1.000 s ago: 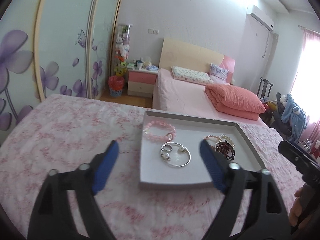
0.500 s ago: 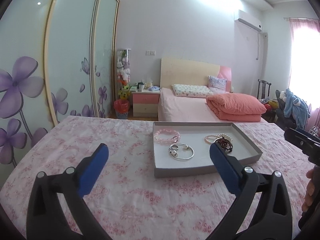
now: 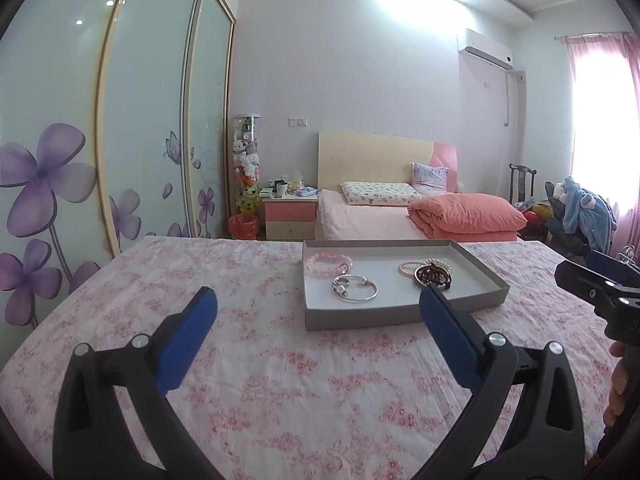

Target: Organize jewelry

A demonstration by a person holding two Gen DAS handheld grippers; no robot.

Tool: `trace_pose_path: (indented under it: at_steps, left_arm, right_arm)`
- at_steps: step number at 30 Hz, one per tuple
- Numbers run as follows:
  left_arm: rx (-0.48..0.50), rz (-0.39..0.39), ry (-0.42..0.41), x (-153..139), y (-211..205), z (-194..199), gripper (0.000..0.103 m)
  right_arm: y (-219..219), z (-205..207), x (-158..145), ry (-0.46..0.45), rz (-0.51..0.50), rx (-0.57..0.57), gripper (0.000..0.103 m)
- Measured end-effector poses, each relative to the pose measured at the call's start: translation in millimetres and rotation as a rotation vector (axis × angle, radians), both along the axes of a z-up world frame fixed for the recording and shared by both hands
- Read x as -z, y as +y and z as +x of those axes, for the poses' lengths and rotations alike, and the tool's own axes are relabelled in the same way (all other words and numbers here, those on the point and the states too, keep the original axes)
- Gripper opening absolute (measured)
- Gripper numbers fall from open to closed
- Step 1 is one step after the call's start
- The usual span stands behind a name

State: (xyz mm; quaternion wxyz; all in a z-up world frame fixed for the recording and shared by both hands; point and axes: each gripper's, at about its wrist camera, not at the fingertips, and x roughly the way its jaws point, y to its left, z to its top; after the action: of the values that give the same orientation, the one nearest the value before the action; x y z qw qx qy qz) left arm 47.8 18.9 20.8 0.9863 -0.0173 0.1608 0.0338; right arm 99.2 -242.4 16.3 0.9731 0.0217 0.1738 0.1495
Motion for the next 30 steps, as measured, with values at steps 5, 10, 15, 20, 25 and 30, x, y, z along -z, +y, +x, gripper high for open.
trace_pose_path:
  at_steps: [5,10,15,20,25,30]
  left_arm:
    - [0.020,-0.014,-0.013,5.1,-2.5,-8.9,0.099]
    - [0.024,-0.016,-0.036,6.2,-2.8,-14.1,0.099]
    - [0.027,-0.002,-0.041,7.4,-4.5,-14.4,0.099]
    - [0.032,0.004,-0.039,8.1,-7.4,-12.8,0.099]
    - [0.032,0.003,-0.034,9.4,-7.8,-11.7,0.099]
    - [0.032,0.004,-0.033,9.6,-7.9,-11.6,0.099]
  right_arm:
    - [-3.2,-5.1,4.8,0.002,0.020,-0.008,0.101]
    - [-7.5,-5.9,9.8,0.020,0.044,-0.005,0.101]
    - [-7.9,-5.8,10.1,0.017,0.043,-0.005,0.101]
    - [-9.2,-5.7,11.1,0.013,0.041,-0.001,0.101]
    - [-9.8,-5.8,12.0,0.016,0.041,-0.001,0.101]
    - [-9.9,-5.3,12.2,0.019,0.040,-0.006,0.101]
